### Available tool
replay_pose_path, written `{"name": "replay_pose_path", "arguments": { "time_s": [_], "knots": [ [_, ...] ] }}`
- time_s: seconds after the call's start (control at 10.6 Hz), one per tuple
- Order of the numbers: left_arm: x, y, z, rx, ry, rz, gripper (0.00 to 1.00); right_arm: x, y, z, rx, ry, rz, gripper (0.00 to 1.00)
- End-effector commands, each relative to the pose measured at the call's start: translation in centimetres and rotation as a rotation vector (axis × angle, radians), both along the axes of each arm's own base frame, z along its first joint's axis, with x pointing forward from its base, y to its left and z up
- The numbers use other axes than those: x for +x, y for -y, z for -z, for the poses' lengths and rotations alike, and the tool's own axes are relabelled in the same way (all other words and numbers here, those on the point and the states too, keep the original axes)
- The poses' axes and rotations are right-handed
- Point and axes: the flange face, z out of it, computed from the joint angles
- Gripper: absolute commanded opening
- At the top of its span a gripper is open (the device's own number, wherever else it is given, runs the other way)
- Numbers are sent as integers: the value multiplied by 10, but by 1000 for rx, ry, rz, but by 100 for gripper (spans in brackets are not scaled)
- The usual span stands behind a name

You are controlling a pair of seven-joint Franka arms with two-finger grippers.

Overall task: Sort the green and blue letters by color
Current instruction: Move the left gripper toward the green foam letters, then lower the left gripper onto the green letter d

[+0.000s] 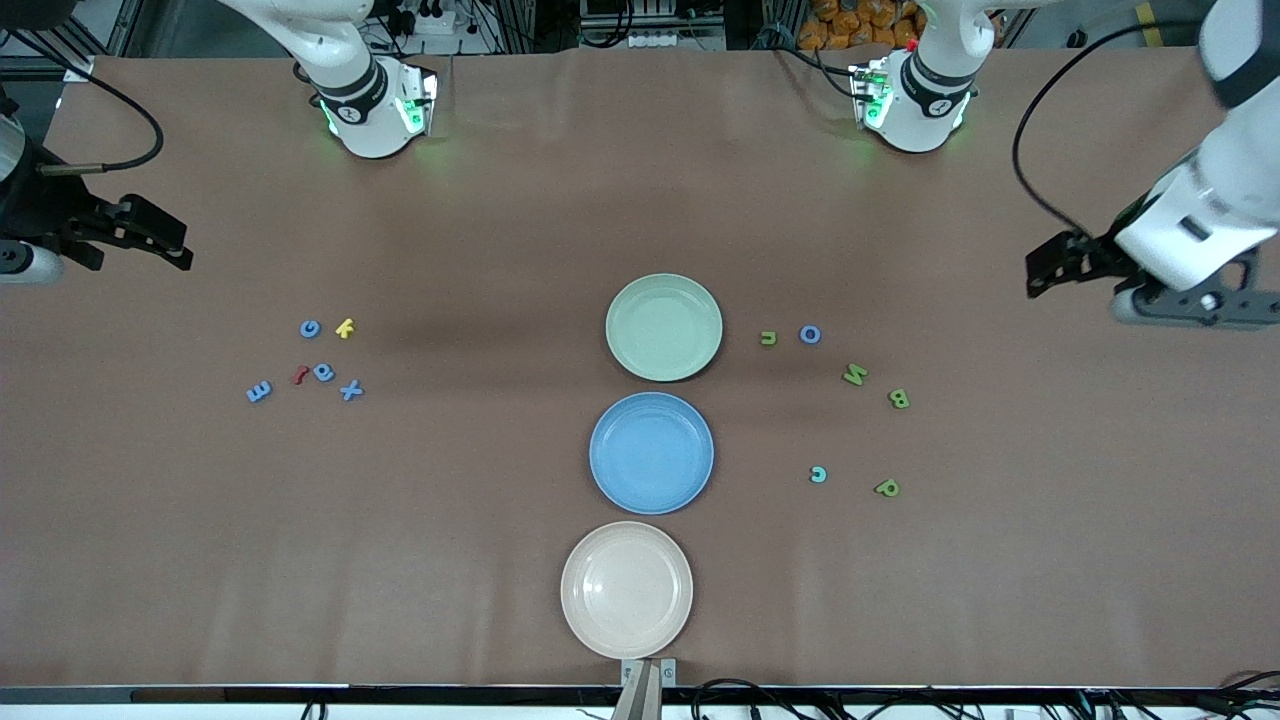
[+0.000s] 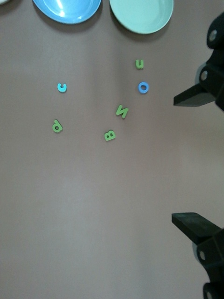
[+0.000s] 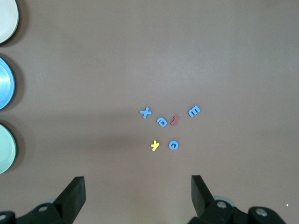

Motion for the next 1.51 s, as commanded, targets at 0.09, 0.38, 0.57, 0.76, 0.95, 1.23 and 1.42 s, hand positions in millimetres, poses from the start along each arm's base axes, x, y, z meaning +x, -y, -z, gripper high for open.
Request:
{"name": "replay_pose_path", "arguments": {
  "time_s": [0.09,0.38,0.57,0.76,0.95,1.23,1.42],
  "knots": [
    [-23,34,118,-17,57,40,100,-11,1,-16,11,-20,21,100],
    [7,40,179,-23,75,-7,100,-17,3,-27,5,7,21,100],
    [25,46,196,-5,81,37,100,-23,5,-33,2,14,21,100],
    [36,59,205,-12,77,141,100,-23,12,-35,5,25,33,100],
    [45,66,210,-16,78,249,100,-22,13,-34,4,26,33,100],
    [55,64,234,-20,49,499,100,-23,14,-30,4,12,33,100],
    [75,81,252,45,54,617,100,-24,14,-27,2,3,35,100]
  ]
}}
